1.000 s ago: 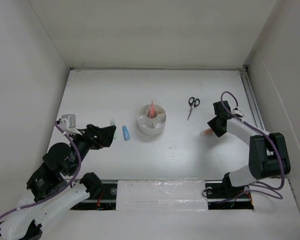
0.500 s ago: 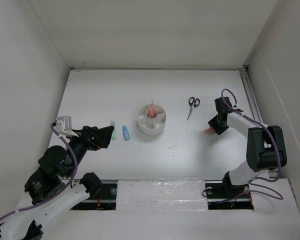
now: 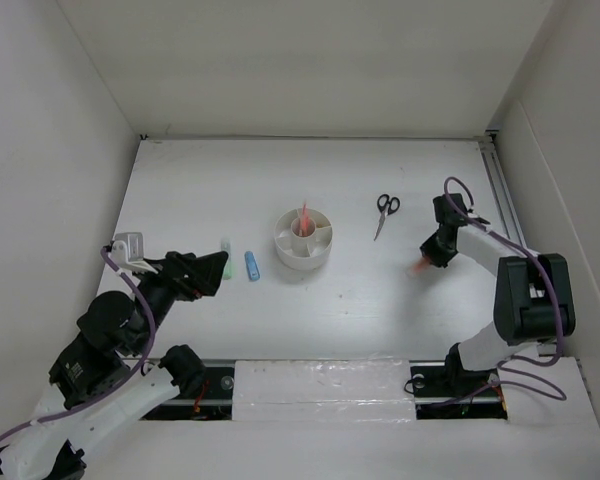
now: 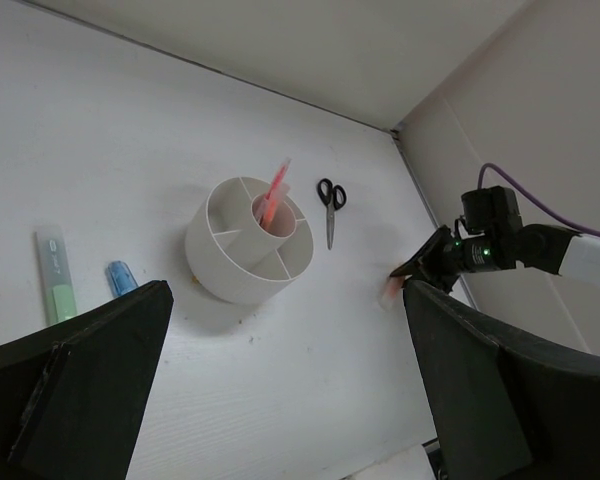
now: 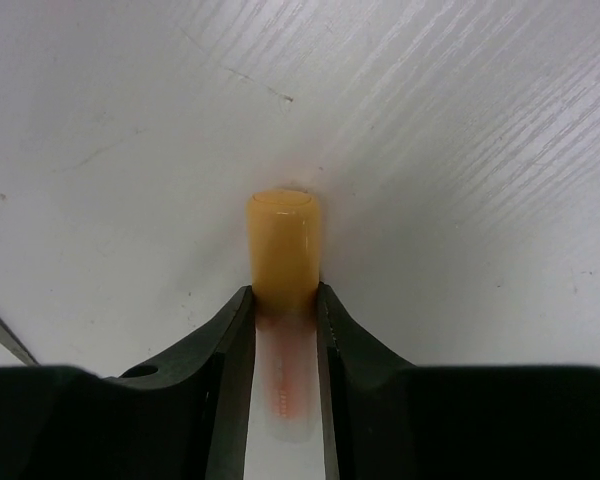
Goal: Sort the stationery into containers
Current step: Pick up the pen from the center of the board.
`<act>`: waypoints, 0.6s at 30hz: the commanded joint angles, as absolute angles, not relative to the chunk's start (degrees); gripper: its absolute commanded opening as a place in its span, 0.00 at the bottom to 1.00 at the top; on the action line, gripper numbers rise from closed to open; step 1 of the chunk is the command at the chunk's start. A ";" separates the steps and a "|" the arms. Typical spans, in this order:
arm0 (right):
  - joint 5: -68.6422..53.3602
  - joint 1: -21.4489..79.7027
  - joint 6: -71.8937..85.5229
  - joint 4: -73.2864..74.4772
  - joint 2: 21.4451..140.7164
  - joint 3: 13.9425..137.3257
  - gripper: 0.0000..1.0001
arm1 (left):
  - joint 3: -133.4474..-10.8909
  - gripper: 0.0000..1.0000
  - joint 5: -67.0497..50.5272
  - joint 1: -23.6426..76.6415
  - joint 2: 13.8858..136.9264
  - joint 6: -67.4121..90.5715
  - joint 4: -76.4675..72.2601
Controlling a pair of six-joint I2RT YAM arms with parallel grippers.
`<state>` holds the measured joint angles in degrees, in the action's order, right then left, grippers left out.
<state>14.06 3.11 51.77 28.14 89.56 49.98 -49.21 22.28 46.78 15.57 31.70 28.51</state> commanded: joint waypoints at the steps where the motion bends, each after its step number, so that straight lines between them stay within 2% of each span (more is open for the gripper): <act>1: 14.93 5.00 49.39 26.29 85.70 50.10 0.00 | -49.22 1.00 22.76 46.85 17.13 30.76 26.71; 12: 20.21 12.30 40.36 21.10 69.62 51.77 0.00 | -49.75 1.00 24.96 46.85 21.44 31.90 27.25; 18: 12.77 15.46 32.53 11.01 59.95 50.63 0.00 | -49.75 1.00 26.81 46.85 22.85 33.05 28.39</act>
